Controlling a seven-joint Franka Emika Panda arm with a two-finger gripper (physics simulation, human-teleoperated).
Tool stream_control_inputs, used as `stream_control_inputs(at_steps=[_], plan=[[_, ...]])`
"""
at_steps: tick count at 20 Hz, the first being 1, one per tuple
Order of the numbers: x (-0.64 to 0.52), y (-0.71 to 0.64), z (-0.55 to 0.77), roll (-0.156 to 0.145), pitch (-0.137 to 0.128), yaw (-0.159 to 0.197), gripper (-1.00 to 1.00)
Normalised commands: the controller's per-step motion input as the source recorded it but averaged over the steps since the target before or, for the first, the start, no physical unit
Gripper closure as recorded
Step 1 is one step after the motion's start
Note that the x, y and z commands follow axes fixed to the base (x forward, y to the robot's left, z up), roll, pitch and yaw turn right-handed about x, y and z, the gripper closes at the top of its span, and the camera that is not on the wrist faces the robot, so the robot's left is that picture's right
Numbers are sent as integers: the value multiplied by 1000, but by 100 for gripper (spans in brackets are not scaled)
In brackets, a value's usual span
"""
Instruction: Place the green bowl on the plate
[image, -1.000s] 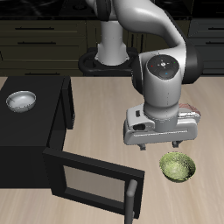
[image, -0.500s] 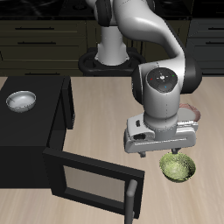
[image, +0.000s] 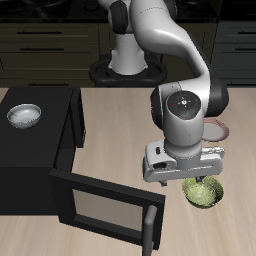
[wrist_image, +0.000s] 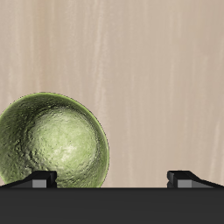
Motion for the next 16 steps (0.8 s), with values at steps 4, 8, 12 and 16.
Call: stream_control_inputs(at_steps=[4,8,12,16], plan=[[-121,38,-163,11,5,-2,-100],[-93,88,-220,15,19,18,-100],[-144,64,-346,28,55,-6,-100],[-72,-7,-349,19,88,10,-100]])
